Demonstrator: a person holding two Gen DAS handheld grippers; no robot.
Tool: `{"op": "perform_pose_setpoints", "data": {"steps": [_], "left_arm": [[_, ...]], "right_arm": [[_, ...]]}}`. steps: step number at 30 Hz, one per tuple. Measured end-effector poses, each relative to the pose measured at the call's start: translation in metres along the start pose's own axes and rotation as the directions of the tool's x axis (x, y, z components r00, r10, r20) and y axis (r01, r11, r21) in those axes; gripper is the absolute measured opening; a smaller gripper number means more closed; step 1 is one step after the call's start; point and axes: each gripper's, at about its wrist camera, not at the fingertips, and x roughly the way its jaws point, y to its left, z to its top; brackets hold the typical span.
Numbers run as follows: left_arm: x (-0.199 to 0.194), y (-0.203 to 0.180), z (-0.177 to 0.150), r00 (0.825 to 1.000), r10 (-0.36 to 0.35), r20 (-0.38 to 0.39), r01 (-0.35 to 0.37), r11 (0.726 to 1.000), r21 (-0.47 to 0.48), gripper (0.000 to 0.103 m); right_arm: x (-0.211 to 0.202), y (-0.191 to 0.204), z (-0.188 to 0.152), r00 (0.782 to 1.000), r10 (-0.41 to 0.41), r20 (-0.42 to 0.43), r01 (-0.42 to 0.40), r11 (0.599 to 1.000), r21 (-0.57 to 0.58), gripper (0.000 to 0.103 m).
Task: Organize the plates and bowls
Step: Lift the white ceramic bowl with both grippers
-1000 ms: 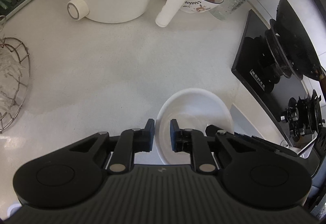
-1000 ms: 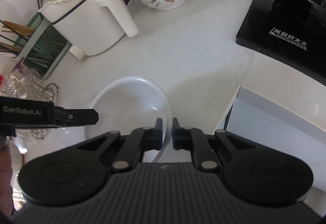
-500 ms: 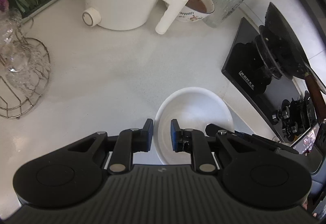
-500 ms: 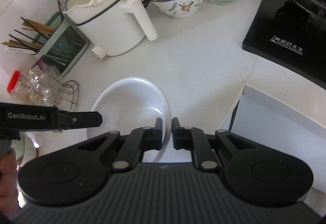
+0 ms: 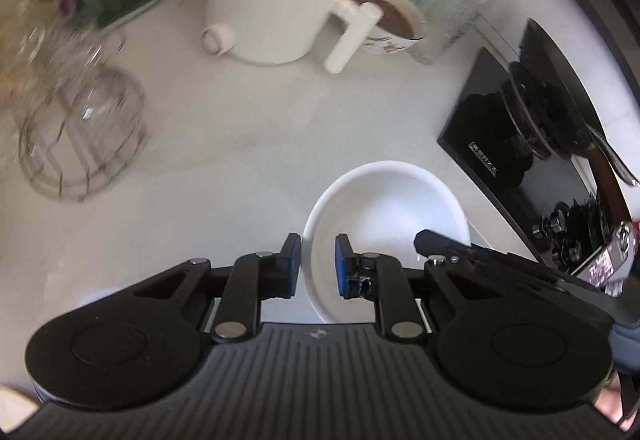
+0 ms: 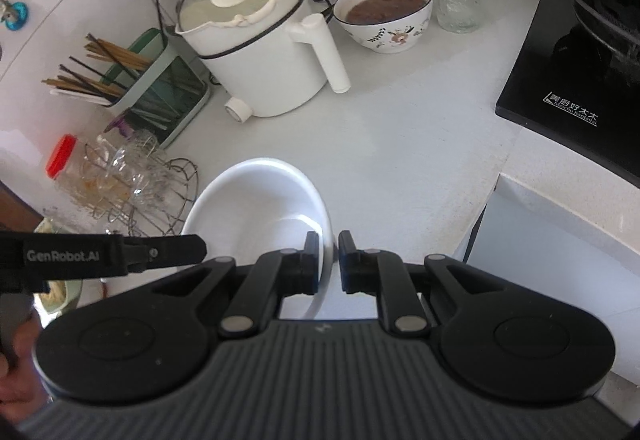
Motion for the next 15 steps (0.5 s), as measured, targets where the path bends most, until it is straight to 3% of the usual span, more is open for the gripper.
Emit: {"op": "perform_pose_setpoints", "data": {"steps": [15], "left_arm": [[-0.033,0.013,-0.027,0.997,0.049,0.061,-0.049,0.999,0.0,0.02]], "right_arm": [[-0.015,0.025,-0.013,0.999,0.033,0.015,-0.032,0.998,-0.055,0.014]]}}
